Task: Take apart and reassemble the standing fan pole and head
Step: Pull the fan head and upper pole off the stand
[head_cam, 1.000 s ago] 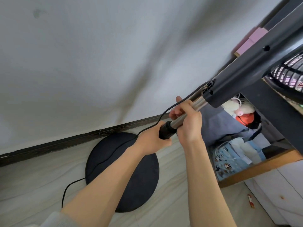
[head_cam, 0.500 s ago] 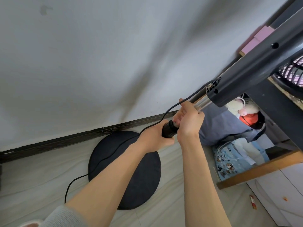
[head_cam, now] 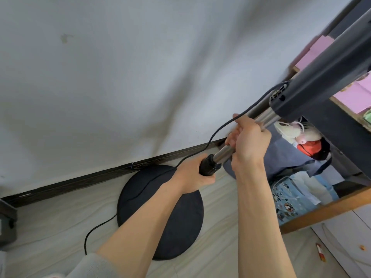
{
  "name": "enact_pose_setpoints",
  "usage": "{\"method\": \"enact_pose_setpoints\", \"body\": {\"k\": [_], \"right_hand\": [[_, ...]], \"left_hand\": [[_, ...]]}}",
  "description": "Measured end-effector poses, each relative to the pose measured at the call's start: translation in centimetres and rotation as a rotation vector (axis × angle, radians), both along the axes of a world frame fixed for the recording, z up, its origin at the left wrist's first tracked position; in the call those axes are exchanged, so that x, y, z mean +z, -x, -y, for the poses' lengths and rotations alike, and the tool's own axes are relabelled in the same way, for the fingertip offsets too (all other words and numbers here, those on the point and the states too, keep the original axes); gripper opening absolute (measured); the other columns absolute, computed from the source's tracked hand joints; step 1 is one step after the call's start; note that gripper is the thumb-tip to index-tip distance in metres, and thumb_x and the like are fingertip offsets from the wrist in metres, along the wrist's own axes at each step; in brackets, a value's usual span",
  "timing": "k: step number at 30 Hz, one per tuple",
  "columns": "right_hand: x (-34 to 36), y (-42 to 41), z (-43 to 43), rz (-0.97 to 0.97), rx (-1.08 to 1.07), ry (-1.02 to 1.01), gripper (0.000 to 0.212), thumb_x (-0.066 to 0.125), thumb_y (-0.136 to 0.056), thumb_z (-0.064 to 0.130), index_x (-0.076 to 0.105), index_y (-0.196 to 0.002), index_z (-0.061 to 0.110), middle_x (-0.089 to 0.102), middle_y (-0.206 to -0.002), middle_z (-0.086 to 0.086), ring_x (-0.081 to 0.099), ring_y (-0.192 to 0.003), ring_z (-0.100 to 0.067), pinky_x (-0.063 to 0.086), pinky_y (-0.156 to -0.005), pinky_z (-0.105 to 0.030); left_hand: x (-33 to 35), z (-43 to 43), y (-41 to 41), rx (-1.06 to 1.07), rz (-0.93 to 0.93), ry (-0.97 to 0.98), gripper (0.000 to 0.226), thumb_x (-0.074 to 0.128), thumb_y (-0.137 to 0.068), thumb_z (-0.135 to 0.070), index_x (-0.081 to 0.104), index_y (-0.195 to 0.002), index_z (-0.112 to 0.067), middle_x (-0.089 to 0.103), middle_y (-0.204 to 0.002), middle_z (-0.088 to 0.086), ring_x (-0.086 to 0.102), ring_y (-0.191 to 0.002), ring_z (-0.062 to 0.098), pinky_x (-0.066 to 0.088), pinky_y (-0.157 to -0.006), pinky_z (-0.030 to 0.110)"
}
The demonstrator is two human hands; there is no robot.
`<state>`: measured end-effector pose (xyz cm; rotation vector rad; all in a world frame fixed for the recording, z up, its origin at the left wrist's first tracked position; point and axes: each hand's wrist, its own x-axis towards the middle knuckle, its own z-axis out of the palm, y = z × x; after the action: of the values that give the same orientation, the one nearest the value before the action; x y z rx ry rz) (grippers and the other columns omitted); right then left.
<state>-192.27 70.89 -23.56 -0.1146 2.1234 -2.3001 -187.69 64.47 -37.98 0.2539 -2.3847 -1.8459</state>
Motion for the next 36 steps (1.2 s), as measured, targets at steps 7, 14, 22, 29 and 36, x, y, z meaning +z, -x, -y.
{"method": "enact_pose_setpoints", "body": {"k": [7,14,22,29,36], "right_hand": [[-1.6,0.9,-1.9,-0.099,0.139,-0.03,0.043,0.074,-0.085,0.017,0.051,-0.049,0.025,0.046,-0.052,0.003,0.048,-0.056,-0.017,0.044,-0.067,-0.036],[-5.5,-0.2,-2.0,0.002,0.175,-0.095,0.041,0.07,-0.092,0.025,0.066,-0.051,0.028,0.061,-0.058,0.005,0.057,-0.068,-0.016,0.049,-0.082,-0.042],[-5.6,0.5,-1.5,-0.012,0.293,-0.136,0.032,0.064,-0.088,0.022,0.062,-0.057,0.017,0.066,-0.067,-0.008,0.062,-0.064,-0.017,0.046,-0.076,-0.036],[-5.8,1.2,-1.1,0.024,0.209,-0.07,0.05,0.061,-0.09,0.006,0.041,-0.045,0.016,0.044,-0.042,0.0,0.038,-0.042,-0.018,0.039,-0.053,-0.029],[-6.5,1.2,0.3,0.07,-0.121,0.055,0.042,0.055,-0.086,0.003,0.028,-0.061,0.023,0.024,-0.057,-0.005,0.024,-0.046,-0.012,0.025,-0.046,-0.025]], "left_hand": [[-0.8,-1.0,0.5,0.031,0.006,-0.043,0.024,0.068,-0.076,-0.032,0.052,-0.094,-0.035,0.062,-0.085,-0.006,0.058,-0.077,0.016,0.052,-0.078,0.044],[-1.8,-1.9,-0.1,0.12,0.018,-0.032,0.04,0.067,-0.085,-0.032,0.044,-0.115,-0.047,0.063,-0.112,-0.01,0.062,-0.099,0.014,0.054,-0.088,0.041],[-6.2,-0.8,-1.2,0.036,0.232,0.264,0.04,0.06,-0.092,-0.029,0.041,-0.128,-0.031,0.061,-0.113,0.001,0.062,-0.097,0.024,0.055,-0.086,0.048],[-6.2,-1.9,1.5,0.18,0.307,0.134,0.024,0.055,-0.081,-0.006,0.055,-0.097,-0.023,0.062,-0.081,0.0,0.057,-0.073,0.023,0.043,-0.056,0.03],[-6.8,-2.1,2.1,0.153,0.305,0.062,0.034,0.062,-0.077,-0.007,0.048,-0.075,-0.038,0.065,-0.086,-0.001,0.061,-0.084,0.023,0.047,-0.069,0.032]]}}
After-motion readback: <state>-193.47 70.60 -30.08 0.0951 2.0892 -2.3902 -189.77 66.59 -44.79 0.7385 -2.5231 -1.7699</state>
